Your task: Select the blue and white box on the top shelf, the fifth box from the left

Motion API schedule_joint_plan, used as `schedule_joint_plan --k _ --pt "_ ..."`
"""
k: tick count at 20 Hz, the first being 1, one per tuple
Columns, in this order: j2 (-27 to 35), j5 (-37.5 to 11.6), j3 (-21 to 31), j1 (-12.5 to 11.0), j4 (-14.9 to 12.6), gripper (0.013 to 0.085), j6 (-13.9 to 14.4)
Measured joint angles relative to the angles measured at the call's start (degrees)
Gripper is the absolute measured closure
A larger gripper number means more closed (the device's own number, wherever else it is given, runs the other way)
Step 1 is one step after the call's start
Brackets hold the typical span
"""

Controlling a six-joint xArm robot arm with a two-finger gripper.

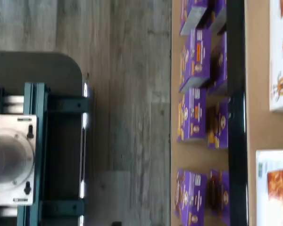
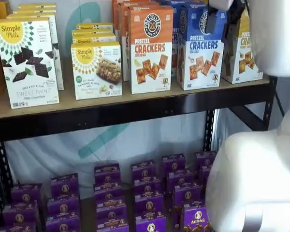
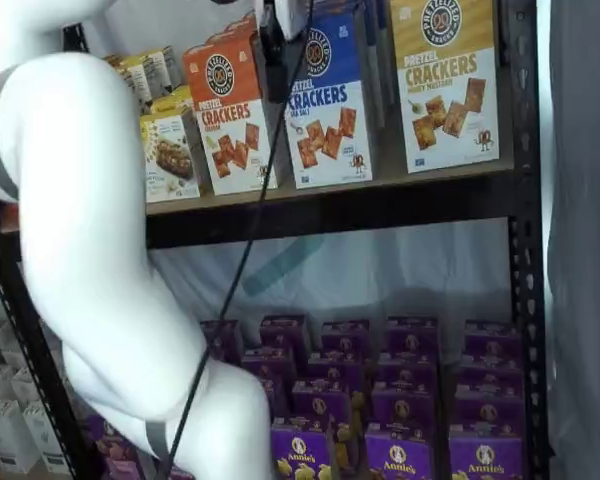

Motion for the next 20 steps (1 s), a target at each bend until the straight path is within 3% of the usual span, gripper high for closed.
schedule_joint_plan --k 9,15,20 --pt "2.7 2.4 -6.7 -0.8 7.4 0.0130 3.1" --pt "4.4 -0.4 -9.6 -1.9 12.6 0.0130 4.7" --pt "5.9 -5.6 -10.9 -2.2 14.0 0.0130 4.9"
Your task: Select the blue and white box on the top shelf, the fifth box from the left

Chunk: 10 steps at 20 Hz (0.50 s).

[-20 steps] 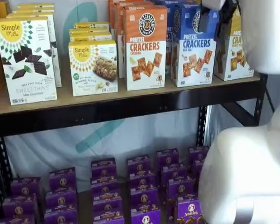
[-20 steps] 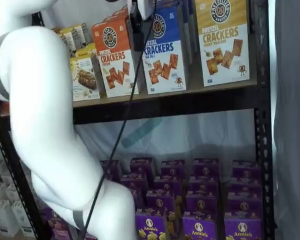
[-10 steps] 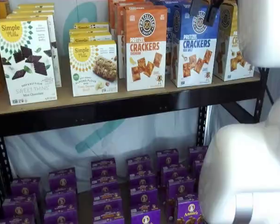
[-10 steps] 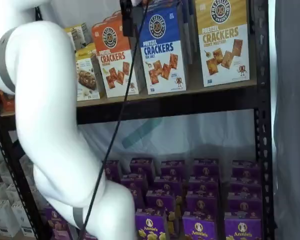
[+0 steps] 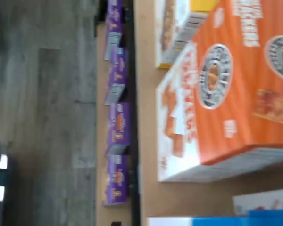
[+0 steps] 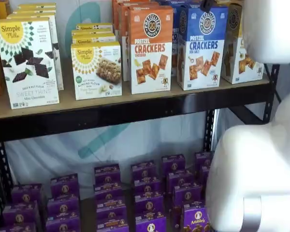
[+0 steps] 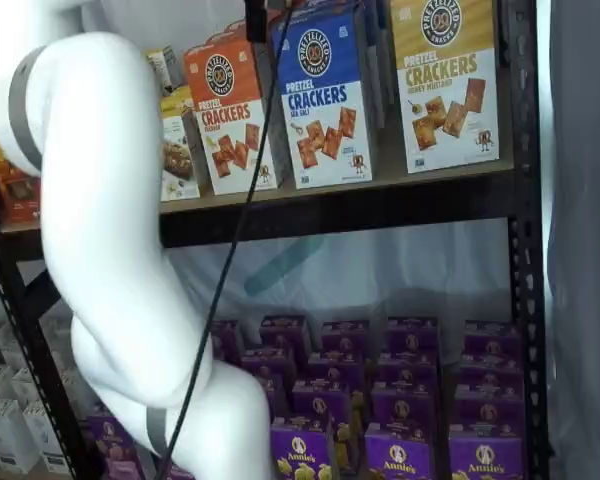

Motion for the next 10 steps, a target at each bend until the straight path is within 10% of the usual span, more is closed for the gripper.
schedule_joint_plan --k 10 --pt "8.9 0.6 -8.5 1.0 -2.5 0.0130 -0.4"
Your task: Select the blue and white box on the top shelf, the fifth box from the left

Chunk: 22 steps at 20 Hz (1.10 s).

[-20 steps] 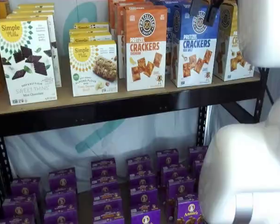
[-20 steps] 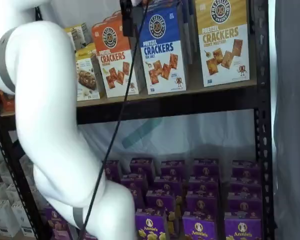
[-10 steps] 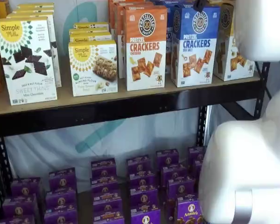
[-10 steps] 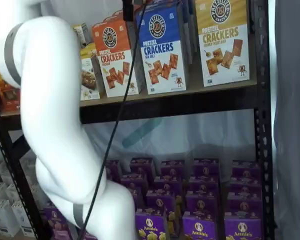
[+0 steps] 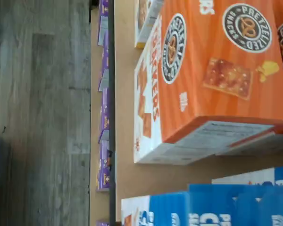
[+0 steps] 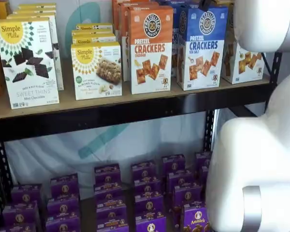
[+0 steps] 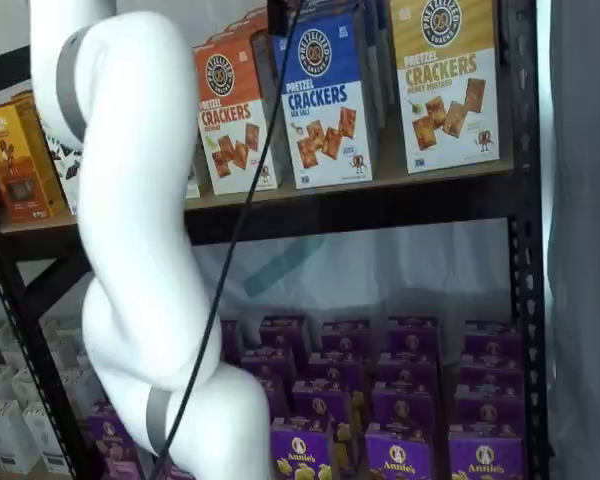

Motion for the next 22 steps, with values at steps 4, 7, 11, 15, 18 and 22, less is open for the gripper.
schedule_joint_plan --k 4,7,11,15,18,22 --pt "2.3 -0.3 -1.8 0.6 -1.3 0.0130 -0.2" --pt "4.0 0.3 -3.3 1.0 -2.6 0.0130 -0.5" --pt "5.8 1.2 -4.6 1.4 -4.2 0.0130 -0.8" --pt "7.1 2.2 -5.3 2.0 -5.9 0.0130 -1.1" --pt "7.8 2.9 -5.6 2.6 -7.1 0.0130 -1.1" --pt "10.1 6.6 -8.4 3.6 -9.2 0.0130 -0.9"
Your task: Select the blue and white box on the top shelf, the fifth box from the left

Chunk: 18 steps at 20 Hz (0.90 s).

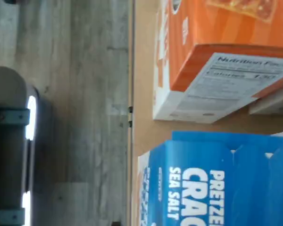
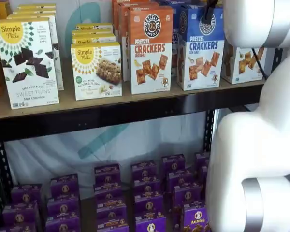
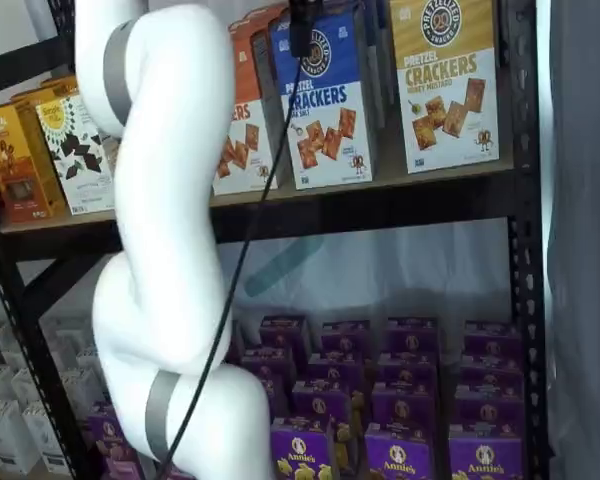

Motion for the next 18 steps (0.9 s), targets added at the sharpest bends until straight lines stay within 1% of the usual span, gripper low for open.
schedule_joint_plan --k 2,5,13,15,16,17,18 --pt "0.3 0.4 -0.1 0.4 -0.7 0.0130 0.1" --pt "-0.4 -0.8 1.2 0.7 -1.2 0.0130 0.1" --pt "-1.3 -2.3 3.2 0.7 -1.6 0.0130 -0.2" --pt "-1.5 -2.5 3.5 0.7 -1.8 0.0210 -0.3" --pt "-1.5 -2.6 3.6 0.7 -1.8 0.0210 -0.4" --pt "-1.6 -2.7 3.8 0.7 -1.8 0.0250 -0.4" --pt "-1.6 -2.7 3.8 0.7 -1.8 0.0250 -0.4"
